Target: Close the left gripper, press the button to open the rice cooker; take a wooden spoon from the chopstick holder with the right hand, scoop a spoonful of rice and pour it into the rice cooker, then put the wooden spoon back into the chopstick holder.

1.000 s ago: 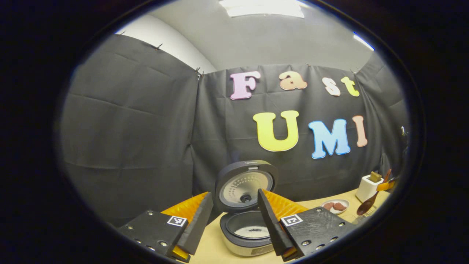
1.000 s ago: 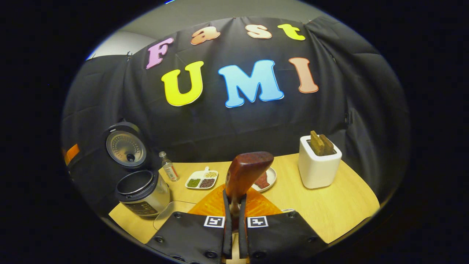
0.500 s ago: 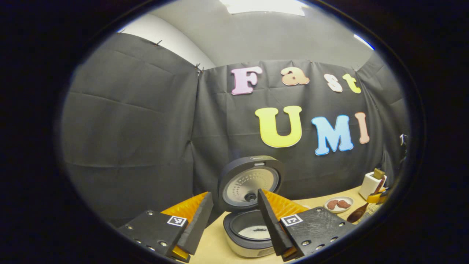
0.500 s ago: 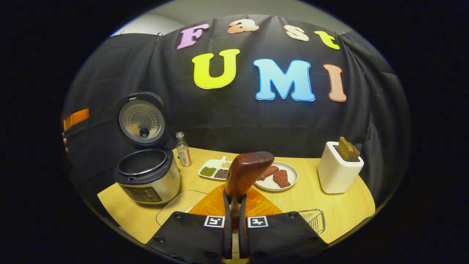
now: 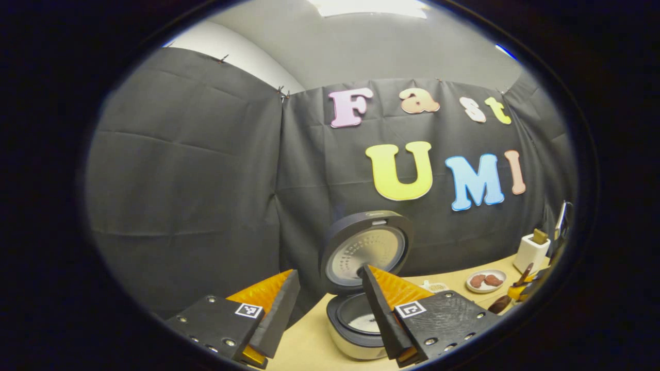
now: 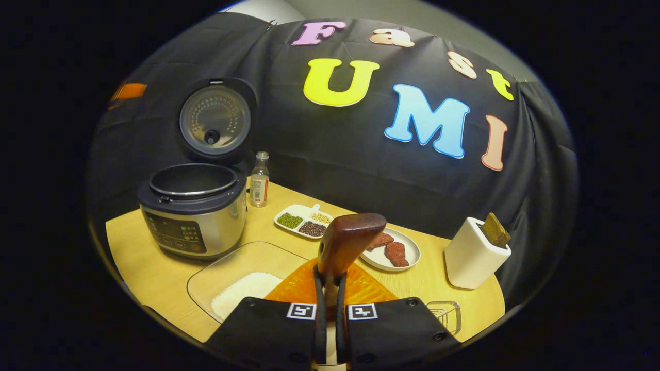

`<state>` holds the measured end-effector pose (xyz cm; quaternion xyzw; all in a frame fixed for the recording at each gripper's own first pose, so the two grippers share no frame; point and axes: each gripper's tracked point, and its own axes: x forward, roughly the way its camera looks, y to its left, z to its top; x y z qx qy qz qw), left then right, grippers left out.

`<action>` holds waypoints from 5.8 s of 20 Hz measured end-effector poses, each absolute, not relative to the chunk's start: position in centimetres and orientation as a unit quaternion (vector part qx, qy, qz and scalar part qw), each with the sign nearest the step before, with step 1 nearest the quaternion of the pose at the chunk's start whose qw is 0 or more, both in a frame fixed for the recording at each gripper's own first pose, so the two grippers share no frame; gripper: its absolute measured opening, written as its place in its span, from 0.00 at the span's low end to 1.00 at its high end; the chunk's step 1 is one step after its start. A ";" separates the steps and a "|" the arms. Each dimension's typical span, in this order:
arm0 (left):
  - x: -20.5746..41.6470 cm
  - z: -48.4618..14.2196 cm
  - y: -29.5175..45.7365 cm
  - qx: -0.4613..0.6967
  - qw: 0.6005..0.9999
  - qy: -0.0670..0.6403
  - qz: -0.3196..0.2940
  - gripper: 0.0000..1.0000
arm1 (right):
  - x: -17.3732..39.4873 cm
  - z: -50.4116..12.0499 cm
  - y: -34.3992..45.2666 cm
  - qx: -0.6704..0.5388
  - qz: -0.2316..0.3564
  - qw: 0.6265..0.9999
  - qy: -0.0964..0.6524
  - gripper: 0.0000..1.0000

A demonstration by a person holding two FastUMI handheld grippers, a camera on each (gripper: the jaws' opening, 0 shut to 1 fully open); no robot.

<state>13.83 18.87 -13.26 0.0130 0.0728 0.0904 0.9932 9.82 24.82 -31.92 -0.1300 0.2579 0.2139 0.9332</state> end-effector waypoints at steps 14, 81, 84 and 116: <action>13.6 -13.5 19.1 0.005 0.993 0.072 0.097 0.78 | 7.1 -32.9 28.9 -0.033 0.249 0.912 0.325 0.08; 4.4 -14.1 31.4 0.017 0.965 0.106 0.239 0.77 | 14.9 -24.2 51.4 0.301 0.332 0.822 0.350 0.08; 4.6 -14.4 31.4 0.014 0.966 0.108 0.234 0.77 | 15.0 -23.4 51.0 0.249 0.342 0.851 0.312 0.08; 5.6 -12.7 30.8 0.014 0.975 0.092 0.202 0.77 | 15.0 -17.3 49.4 0.128 0.386 0.901 0.150 0.08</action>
